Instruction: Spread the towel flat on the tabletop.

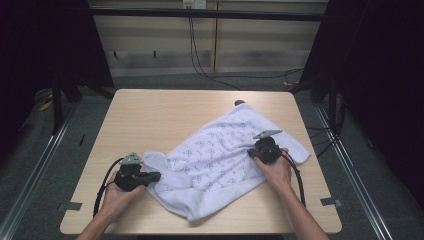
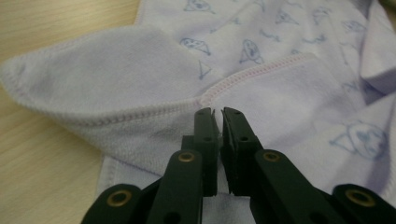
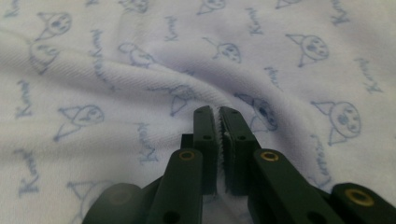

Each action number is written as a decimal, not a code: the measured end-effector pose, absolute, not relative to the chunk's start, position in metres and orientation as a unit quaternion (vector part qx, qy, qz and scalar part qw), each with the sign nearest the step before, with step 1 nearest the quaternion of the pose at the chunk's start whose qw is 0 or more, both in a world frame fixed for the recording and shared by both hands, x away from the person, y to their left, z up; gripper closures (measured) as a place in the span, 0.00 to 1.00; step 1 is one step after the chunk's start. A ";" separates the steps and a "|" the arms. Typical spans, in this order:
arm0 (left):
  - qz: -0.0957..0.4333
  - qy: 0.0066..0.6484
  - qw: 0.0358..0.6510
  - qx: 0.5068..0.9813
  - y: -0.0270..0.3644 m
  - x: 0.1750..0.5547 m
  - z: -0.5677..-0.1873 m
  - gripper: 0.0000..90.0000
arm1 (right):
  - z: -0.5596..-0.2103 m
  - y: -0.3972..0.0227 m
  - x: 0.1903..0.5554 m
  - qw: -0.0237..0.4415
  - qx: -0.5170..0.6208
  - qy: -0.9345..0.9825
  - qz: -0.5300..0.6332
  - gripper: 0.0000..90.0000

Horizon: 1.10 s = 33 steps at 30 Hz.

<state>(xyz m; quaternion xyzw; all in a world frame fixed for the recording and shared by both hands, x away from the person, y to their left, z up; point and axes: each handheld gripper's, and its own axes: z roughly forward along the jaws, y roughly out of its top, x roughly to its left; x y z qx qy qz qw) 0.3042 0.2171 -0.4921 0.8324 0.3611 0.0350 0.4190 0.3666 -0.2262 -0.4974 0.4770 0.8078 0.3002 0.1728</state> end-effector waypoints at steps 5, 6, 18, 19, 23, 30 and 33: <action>0.031 0.330 0.431 0.840 0.206 0.291 -0.484 0.97 | -0.501 -0.231 0.390 0.177 0.503 0.785 0.314 0.88; 0.030 0.330 0.445 0.832 0.208 0.291 -0.481 0.97 | -0.500 -0.230 0.392 0.182 0.504 0.787 0.305 0.80; 0.056 0.370 0.421 0.826 0.216 0.316 -0.491 0.79 | -0.450 -0.171 0.310 0.135 0.376 0.825 0.399 0.70; 0.055 0.370 0.419 0.827 0.216 0.317 -0.492 0.80 | -0.449 -0.161 0.304 0.119 0.360 0.830 0.410 0.70; 0.051 0.371 0.408 0.833 0.217 0.319 -0.499 0.88 | -0.451 -0.125 0.291 0.073 0.317 0.846 0.423 0.67; 0.041 0.370 0.402 0.836 0.215 0.302 -0.498 0.90 | -0.457 -0.078 0.272 0.024 0.265 0.863 0.430 0.57; 0.039 0.363 0.399 0.841 0.214 0.291 -0.497 0.89 | -0.458 -0.070 0.262 0.009 0.249 0.866 0.433 0.56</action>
